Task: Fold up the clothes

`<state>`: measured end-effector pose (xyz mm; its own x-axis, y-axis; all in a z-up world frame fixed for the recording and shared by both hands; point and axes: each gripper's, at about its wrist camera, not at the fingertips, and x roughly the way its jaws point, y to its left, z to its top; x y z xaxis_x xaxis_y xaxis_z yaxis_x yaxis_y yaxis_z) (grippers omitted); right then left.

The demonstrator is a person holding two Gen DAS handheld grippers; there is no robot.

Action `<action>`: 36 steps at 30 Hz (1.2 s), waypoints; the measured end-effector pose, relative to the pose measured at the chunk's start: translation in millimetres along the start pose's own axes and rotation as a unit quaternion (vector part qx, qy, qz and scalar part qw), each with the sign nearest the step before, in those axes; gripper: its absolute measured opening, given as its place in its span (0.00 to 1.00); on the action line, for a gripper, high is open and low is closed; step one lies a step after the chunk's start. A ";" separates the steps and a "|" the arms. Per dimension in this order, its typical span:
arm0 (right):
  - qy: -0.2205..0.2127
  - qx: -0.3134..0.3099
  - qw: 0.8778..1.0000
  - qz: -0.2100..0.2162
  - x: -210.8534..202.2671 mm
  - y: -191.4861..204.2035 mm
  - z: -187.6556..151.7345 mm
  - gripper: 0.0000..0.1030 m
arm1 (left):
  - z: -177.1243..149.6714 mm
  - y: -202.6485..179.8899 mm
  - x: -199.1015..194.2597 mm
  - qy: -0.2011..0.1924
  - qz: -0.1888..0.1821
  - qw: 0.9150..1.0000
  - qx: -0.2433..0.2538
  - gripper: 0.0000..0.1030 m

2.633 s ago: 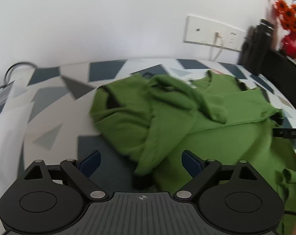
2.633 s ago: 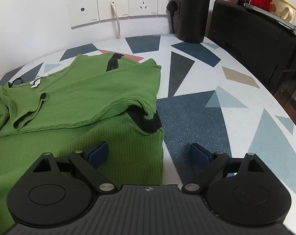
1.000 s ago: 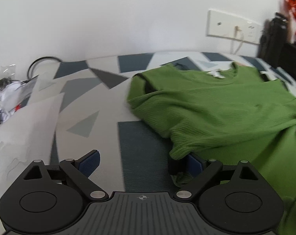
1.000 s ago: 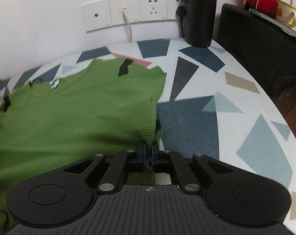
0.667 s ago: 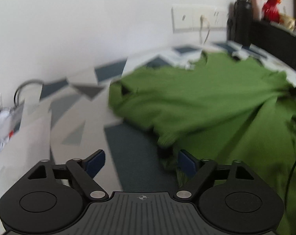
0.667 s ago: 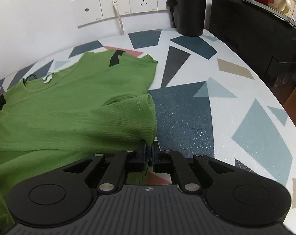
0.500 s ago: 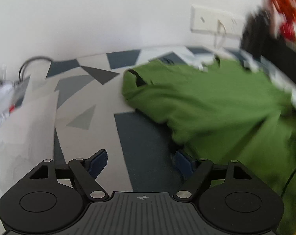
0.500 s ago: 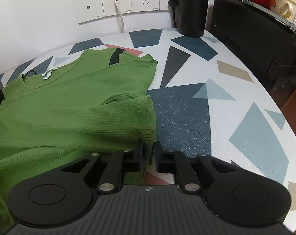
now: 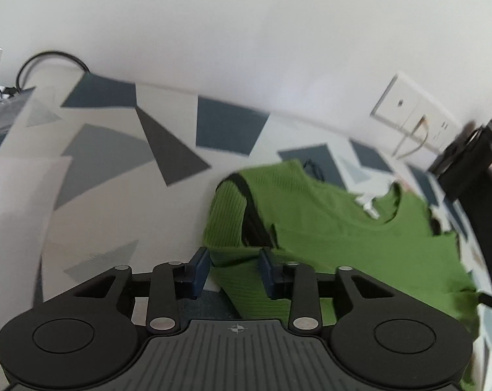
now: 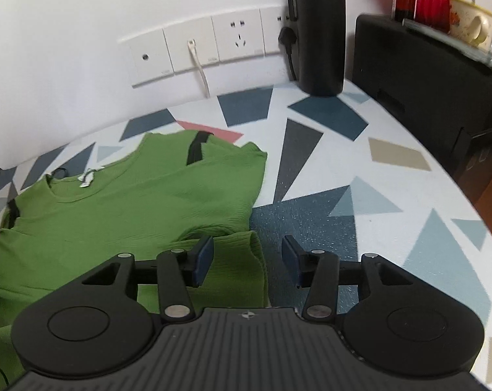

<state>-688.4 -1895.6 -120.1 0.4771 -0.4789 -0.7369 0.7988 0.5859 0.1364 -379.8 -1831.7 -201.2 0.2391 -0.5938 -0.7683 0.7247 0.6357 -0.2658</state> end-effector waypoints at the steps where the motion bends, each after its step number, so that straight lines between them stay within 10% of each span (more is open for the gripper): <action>1: 0.003 0.005 1.000 0.000 4.8 -1.7 0.3 0.46 | -0.6 -0.2 2.2 0.003 0.000 1.000 -0.001 0.39; 5: 0.011 0.020 1.000 0.001 16.8 -6.2 -0.7 0.46 | -0.8 -3.0 2.7 -0.008 0.000 1.000 -0.006 0.05; 11: 0.007 -0.003 1.000 0.004 17.9 -0.5 -1.8 0.36 | 2.6 -21.4 -10.4 -0.031 0.016 0.998 0.046 0.05; 17: 0.002 -0.028 1.000 -0.002 11.6 8.2 -3.1 0.36 | 0.3 -19.0 -10.6 -0.033 0.047 0.996 0.071 0.11; 23: -0.002 -0.043 0.999 -0.008 7.1 11.2 -6.8 0.14 | 3.5 -8.6 -15.0 -0.018 0.028 0.999 0.039 0.13; 26: -0.001 -0.035 0.999 -0.006 7.6 10.1 -6.9 0.14 | 3.1 -11.9 -11.7 -0.005 0.022 0.999 0.031 0.41; 28: -0.001 -0.031 1.000 -0.005 8.5 9.4 -7.0 0.14 | 0.2 -17.2 -8.9 -0.010 0.034 0.998 0.050 0.33; 30: -0.001 -0.029 1.000 -0.003 9.1 8.6 -7.2 0.14 | -1.1 -19.5 -5.9 -0.013 0.039 0.997 0.059 0.02; 36: -0.008 -0.035 0.999 -0.002 4.7 7.8 -7.6 0.10 | 1.6 -22.1 -19.0 -0.049 0.054 0.994 0.076 0.00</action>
<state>-682.6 -1888.3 -127.6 0.4802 -0.4904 -0.7272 0.7730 0.6285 0.0866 -399.3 -1835.3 -179.8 0.3781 -0.5760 -0.7247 0.7790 0.6210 -0.0871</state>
